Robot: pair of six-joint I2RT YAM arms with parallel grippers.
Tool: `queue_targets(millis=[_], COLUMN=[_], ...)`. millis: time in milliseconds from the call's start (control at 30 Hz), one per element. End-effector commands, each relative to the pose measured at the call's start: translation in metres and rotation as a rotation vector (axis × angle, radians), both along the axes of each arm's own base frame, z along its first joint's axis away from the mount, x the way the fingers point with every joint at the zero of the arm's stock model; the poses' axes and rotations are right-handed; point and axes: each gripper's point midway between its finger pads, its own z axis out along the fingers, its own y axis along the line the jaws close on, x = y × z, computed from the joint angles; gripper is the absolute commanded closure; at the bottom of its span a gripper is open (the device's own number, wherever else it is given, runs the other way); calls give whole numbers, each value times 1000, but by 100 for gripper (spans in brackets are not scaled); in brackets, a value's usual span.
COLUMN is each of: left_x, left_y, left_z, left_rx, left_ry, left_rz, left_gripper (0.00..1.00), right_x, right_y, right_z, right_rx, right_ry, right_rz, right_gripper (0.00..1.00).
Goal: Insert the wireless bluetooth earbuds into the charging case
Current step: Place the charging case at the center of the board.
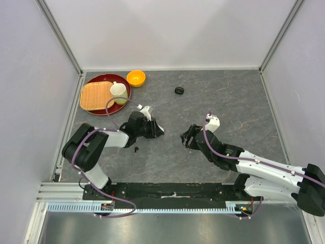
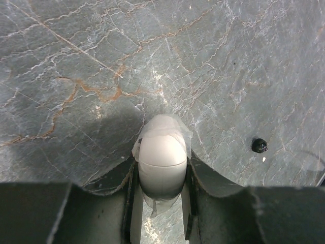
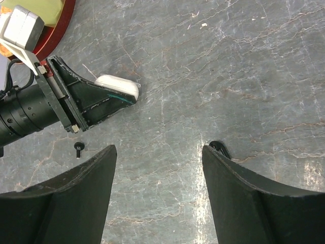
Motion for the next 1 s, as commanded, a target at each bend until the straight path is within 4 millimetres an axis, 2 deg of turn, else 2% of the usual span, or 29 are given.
queue_targets(millis=[0, 100, 233, 733, 767, 800, 967], left_x=[-1, -3, -2, -6, -5, -6, -3], left_y=[0, 3, 9, 23, 23, 24, 31], left_z=[-6, -10, -6, 2, 3, 4, 12], left_rx=[19, 54, 74, 113, 112, 111, 113], left_ry=[48, 64, 38, -13, -16, -17, -50], left_rz=[-13, -19, -9, 29, 30, 30, 76], left_gripper=[82, 79, 68, 58, 56, 45, 44], right_x=[6, 6, 6, 5, 5, 5, 5], right_y=[13, 15, 16, 17, 18, 18, 17], right_z=[23, 23, 24, 26, 28, 29, 33], right_rx=[64, 64, 70, 75, 80, 76, 81], right_ry=[-26, -22, -22, -36, -36, -39, -52], right_rz=[4, 9, 10, 27, 34, 38, 37], right_gripper=[25, 25, 25, 25, 24, 25, 25])
